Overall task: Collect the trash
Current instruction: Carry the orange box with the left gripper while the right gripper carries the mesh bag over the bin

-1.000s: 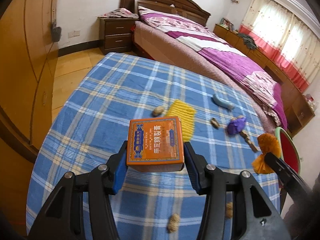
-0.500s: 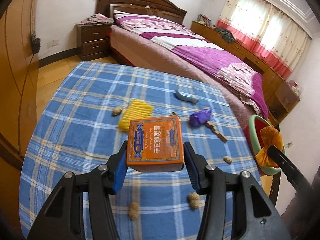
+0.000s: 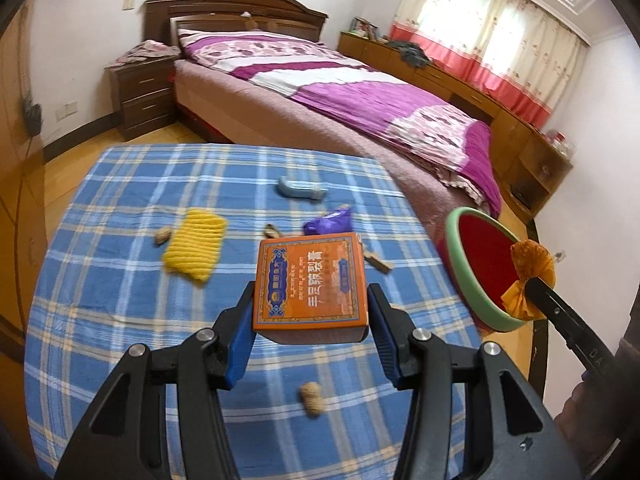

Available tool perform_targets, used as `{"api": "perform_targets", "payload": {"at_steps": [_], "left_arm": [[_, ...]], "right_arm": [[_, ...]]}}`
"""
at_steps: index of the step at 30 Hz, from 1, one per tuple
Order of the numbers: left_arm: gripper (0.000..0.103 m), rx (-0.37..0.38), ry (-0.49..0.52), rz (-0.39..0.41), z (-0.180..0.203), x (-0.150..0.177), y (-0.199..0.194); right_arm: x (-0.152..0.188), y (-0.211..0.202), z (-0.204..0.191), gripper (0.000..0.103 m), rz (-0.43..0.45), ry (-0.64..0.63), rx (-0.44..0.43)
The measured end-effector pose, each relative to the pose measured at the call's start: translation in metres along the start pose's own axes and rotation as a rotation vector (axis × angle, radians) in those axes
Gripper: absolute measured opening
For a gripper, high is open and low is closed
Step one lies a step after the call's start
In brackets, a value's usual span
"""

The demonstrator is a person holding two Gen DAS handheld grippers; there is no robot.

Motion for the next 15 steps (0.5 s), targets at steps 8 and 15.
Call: {"api": "perform_targets", "payload": {"at_steps": [8,15], "left_arm": [[0.053,0.056,0.056,-0.035,0.044,0.002,0.014],[0.053,0.1,0.12,-0.054,0.086,0.001,0.027]], "right_arm": [[-0.002,-0.015,0.037,0.022,0.031,0.057,0.03],[-0.005,-0.025,0.066,0.022,0.052,0.101,0.06]]}}
Point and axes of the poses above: each gripper's, at about its wrist camera, not at the fingertips, and y roughly the way its jaws point, z to its right, x to its underside, the point moved 5 cm from there along y, roughly the way its jaws point, and after that the axes turned 2 degrees about -y, right-handed, at the moved point
